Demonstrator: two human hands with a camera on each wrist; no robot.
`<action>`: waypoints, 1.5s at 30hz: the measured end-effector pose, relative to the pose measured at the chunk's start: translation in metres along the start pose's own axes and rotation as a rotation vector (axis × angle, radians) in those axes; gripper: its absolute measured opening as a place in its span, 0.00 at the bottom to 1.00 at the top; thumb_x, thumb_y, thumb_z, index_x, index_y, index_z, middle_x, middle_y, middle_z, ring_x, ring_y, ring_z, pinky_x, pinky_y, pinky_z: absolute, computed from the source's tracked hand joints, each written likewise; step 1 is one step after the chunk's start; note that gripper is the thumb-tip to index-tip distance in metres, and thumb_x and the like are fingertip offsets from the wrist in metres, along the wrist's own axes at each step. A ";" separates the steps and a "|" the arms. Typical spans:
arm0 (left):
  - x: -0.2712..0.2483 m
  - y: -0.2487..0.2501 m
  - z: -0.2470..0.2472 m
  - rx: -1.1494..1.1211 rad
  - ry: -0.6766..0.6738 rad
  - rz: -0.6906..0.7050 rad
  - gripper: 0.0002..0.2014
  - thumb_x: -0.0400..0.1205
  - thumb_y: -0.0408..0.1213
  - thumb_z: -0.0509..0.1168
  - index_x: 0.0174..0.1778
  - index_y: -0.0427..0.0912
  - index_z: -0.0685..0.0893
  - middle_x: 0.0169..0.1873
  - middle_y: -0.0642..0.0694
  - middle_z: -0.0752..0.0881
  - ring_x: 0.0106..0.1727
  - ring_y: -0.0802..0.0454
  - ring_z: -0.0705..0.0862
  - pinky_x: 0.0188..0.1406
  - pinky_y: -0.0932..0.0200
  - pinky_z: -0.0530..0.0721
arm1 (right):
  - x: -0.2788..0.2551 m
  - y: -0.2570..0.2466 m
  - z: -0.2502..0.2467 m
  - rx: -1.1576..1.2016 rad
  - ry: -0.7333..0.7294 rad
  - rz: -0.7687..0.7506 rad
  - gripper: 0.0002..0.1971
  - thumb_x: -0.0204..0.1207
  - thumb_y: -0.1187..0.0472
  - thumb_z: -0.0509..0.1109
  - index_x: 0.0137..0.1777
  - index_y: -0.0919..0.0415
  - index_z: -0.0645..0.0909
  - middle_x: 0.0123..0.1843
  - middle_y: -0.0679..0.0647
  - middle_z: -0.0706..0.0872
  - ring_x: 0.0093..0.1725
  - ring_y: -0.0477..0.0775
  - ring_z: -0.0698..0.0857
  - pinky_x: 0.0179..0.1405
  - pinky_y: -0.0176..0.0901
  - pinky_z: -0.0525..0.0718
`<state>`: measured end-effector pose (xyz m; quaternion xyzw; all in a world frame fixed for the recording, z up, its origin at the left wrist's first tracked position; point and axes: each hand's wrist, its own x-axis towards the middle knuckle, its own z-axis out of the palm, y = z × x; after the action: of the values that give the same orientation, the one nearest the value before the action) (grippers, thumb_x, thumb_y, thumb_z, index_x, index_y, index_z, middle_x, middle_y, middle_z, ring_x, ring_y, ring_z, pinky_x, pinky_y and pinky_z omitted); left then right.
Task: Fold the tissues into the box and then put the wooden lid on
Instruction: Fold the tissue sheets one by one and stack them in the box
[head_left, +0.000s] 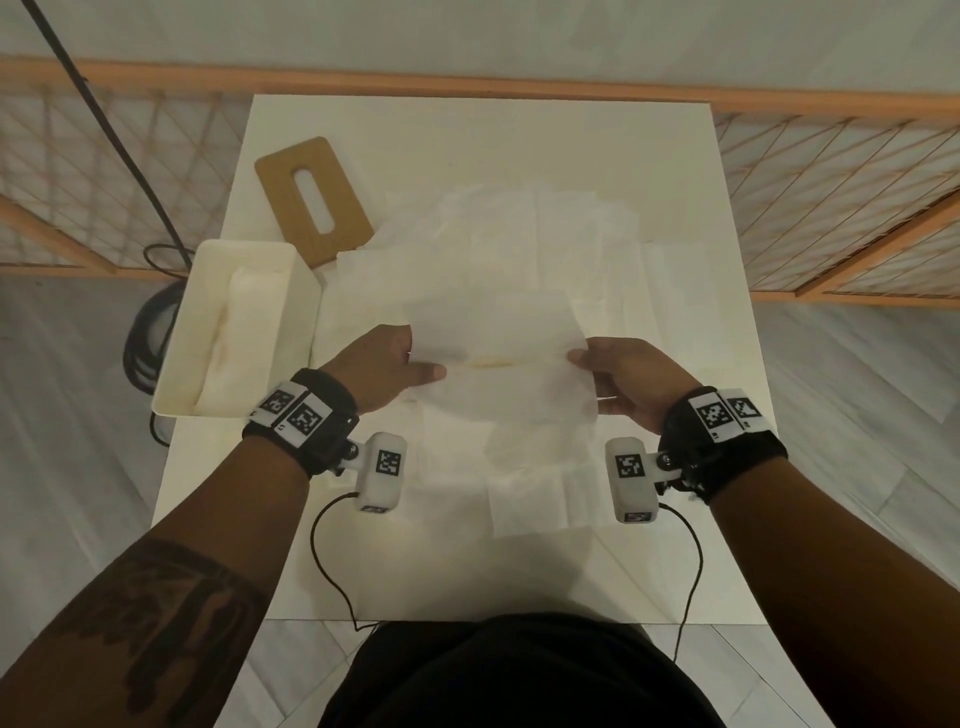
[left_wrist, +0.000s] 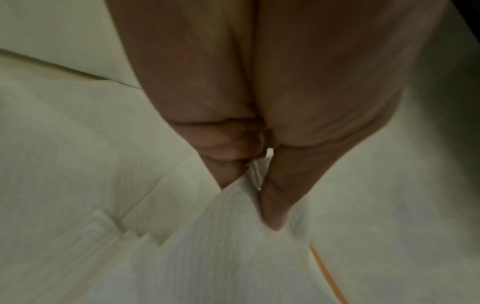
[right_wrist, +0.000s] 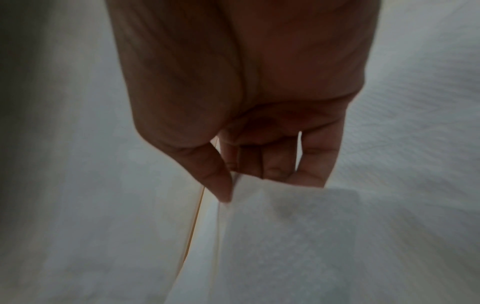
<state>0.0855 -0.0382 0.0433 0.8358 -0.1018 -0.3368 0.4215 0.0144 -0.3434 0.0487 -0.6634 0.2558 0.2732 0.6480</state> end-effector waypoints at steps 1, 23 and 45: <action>0.000 0.000 0.000 0.019 0.012 0.002 0.19 0.81 0.46 0.73 0.68 0.47 0.87 0.61 0.48 0.91 0.64 0.45 0.87 0.70 0.38 0.82 | -0.001 0.001 0.001 0.020 0.011 -0.004 0.13 0.85 0.60 0.69 0.65 0.65 0.86 0.61 0.61 0.92 0.62 0.65 0.90 0.66 0.61 0.87; -0.018 -0.006 0.013 -0.521 0.015 -0.014 0.22 0.78 0.15 0.58 0.45 0.40 0.96 0.65 0.38 0.85 0.68 0.36 0.83 0.68 0.46 0.85 | -0.012 0.020 0.003 0.345 -0.024 -0.087 0.16 0.83 0.67 0.57 0.54 0.62 0.88 0.58 0.60 0.89 0.52 0.63 0.86 0.44 0.51 0.88; -0.033 -0.046 0.070 0.092 0.226 -0.057 0.10 0.78 0.35 0.75 0.43 0.58 0.89 0.50 0.60 0.88 0.51 0.57 0.85 0.50 0.64 0.81 | -0.013 0.080 0.014 -0.521 0.136 -0.214 0.18 0.76 0.66 0.78 0.54 0.39 0.90 0.57 0.43 0.91 0.55 0.47 0.88 0.49 0.37 0.88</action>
<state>0.0101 -0.0392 -0.0064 0.8894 -0.0452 -0.2472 0.3819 -0.0511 -0.3322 -0.0004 -0.8476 0.1483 0.2146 0.4621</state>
